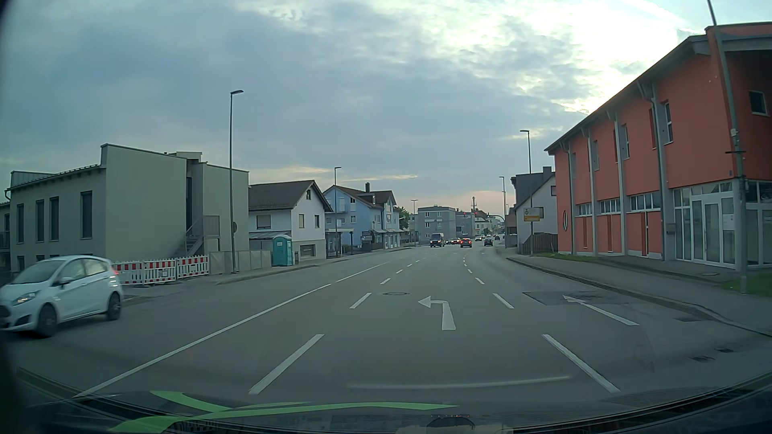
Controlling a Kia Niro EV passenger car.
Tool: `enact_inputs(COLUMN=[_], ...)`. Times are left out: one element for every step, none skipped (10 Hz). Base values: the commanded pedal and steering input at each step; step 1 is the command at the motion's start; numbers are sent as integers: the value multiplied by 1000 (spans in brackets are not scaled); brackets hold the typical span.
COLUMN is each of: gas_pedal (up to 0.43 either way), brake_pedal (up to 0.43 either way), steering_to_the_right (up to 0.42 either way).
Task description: Follow the waypoints while adhering to traffic rules and regulations
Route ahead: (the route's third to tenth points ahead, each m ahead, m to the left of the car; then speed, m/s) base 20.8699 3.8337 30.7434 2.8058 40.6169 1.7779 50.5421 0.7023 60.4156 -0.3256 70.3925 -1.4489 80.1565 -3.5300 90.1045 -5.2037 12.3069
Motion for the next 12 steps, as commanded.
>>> enact_inputs(gas_pedal=[0, 0, 0, 0, 0, 0, 0, 0, 0, 0, 0, 0], brake_pedal=[128, 110, 43, 37, 37, 0, 0, 0, 0, 0, 0, 6], steering_to_the_right=[20, 20, 18, 17, 15, 13, 10, 8, 7, 6, 6, 8])
